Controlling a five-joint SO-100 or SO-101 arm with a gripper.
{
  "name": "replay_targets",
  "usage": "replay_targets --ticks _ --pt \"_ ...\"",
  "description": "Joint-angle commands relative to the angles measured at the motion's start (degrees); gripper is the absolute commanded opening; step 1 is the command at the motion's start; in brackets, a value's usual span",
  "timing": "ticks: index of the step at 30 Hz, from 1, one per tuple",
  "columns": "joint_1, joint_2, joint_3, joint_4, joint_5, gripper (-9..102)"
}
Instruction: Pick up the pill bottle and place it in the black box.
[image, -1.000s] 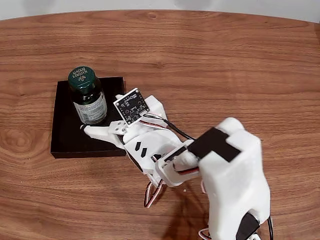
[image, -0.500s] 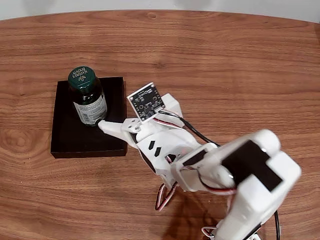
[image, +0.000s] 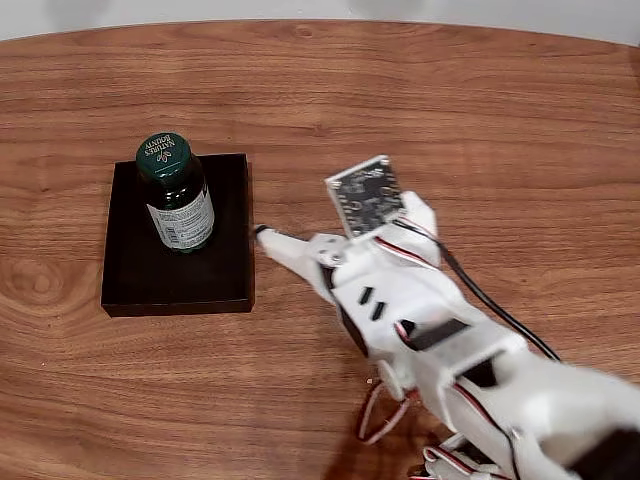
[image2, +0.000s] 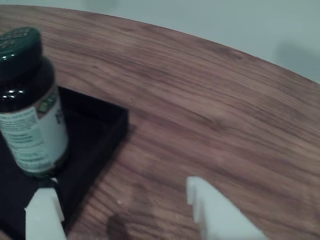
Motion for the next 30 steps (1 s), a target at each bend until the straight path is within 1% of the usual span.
replay_targets --ticks 1,3,8,14,21,23,25,30 --pt "4.7 12.6 0.8 7.6 -0.3 28" --pt "6.5 15.6 1.2 10.9 -1.1 28" --pt "9.9 19.9 1.7 15.6 -1.7 28" --pt "12.4 23.2 3.9 16.9 -2.7 28" --pt "16.9 24.3 4.0 20.6 -6.2 27" --pt "17.8 25.6 4.0 23.7 -7.0 26" --pt "18.1 27.3 4.0 28.6 -7.8 24" --pt "16.6 35.9 4.6 45.4 -8.6 17"
